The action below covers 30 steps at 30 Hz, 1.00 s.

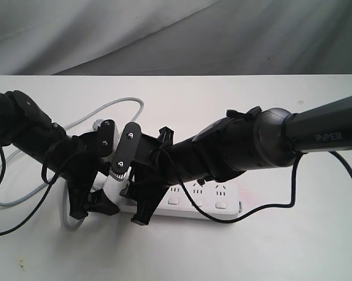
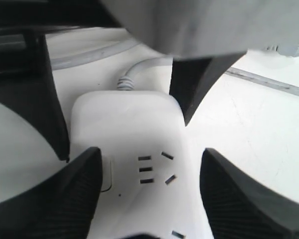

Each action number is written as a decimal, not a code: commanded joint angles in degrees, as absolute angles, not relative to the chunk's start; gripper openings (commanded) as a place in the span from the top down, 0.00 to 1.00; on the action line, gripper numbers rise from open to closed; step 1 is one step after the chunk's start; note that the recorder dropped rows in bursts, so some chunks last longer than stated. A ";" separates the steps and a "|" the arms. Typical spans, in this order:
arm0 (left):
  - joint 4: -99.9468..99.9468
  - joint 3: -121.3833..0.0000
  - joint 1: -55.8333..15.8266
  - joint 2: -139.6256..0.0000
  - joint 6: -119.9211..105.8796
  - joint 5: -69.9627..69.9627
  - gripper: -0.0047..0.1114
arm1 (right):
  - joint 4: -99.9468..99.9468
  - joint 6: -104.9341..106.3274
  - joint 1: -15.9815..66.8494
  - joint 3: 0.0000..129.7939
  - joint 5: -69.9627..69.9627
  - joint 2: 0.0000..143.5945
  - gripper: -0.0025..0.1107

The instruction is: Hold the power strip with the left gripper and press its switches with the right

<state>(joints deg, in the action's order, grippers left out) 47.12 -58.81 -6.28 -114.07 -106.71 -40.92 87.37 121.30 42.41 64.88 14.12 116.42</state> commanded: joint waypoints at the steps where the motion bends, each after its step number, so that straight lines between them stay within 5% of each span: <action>1: 47.98 -59.01 -6.59 -114.25 -106.49 -40.78 0.48 | 87.35 122.43 42.16 64.50 14.83 116.40 0.50; 30: 47.98 -59.01 -6.59 -114.25 -106.49 -40.78 0.48 | 87.57 122.71 41.82 64.78 13.24 118.37 0.50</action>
<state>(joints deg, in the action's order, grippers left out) 46.88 -58.81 -6.28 -114.43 -106.81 -40.55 88.02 122.04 42.29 65.00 14.25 117.65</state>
